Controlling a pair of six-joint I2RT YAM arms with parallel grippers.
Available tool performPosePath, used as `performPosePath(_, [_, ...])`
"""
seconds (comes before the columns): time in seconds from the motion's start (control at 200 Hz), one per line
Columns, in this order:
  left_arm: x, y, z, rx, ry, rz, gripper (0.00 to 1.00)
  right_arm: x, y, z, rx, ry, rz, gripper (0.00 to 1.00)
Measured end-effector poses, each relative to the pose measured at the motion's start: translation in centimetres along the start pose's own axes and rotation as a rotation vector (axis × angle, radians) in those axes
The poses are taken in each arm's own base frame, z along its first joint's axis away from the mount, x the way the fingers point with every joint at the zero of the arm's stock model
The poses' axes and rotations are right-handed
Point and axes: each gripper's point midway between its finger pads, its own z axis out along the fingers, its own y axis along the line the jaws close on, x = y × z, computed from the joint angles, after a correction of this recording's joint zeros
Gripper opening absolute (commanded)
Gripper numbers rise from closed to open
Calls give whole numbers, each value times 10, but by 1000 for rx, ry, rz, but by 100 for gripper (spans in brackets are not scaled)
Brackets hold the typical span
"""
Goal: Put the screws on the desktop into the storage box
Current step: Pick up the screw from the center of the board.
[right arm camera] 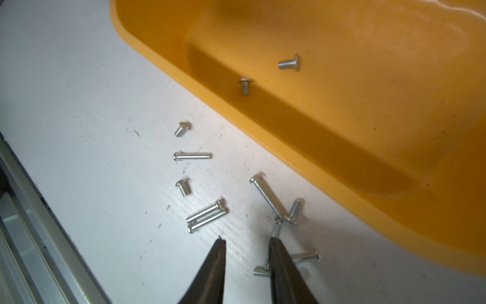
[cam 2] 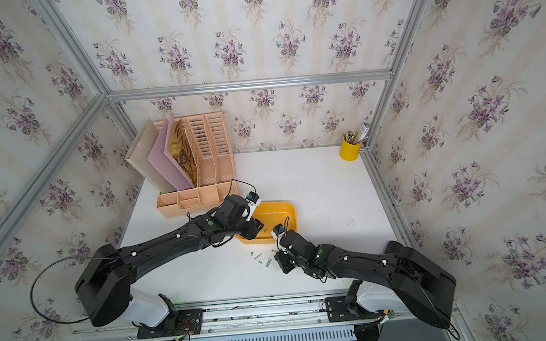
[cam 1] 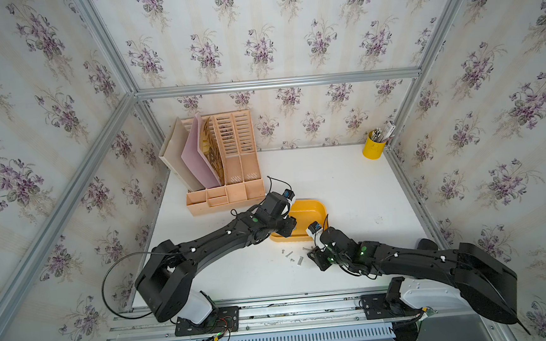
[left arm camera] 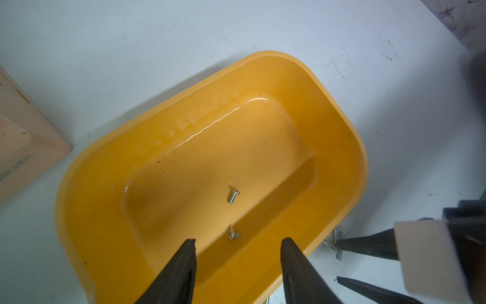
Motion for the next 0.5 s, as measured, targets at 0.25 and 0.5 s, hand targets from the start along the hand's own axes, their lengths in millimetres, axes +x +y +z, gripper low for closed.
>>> performPosePath(0.25, [6, 9, -32, -20, -66, -34, 68, -4, -1, 12, 15, 2, -31, 35])
performPosePath(0.5, [27, 27, -48, -69, -88, -82, 70, -9, -3, 18, 37, -9, -57, 35])
